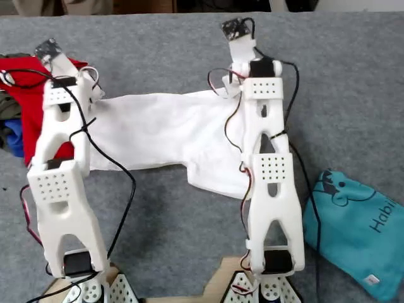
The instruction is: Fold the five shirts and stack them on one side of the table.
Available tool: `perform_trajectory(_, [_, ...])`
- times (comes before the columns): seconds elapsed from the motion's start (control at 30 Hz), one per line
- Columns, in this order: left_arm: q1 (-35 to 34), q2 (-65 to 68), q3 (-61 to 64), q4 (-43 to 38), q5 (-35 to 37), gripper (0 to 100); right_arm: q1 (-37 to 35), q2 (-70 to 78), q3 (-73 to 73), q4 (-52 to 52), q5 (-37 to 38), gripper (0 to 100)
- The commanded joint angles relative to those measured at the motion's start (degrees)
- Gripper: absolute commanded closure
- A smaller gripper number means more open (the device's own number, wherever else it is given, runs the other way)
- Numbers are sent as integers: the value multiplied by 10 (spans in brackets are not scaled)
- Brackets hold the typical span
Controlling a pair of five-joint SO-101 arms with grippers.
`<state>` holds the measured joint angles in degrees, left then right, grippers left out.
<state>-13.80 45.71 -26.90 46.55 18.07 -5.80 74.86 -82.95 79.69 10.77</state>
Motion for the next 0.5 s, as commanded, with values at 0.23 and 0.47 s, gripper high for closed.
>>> perform_trajectory(0.23, [-62, 119, -261, 143, 6, 981, 51, 15, 0, -20, -1, 994])
perform_trajectory(0.47, [-41, 157, -426, 247, 6, 981, 20, -13, -56, 29, 0, 994])
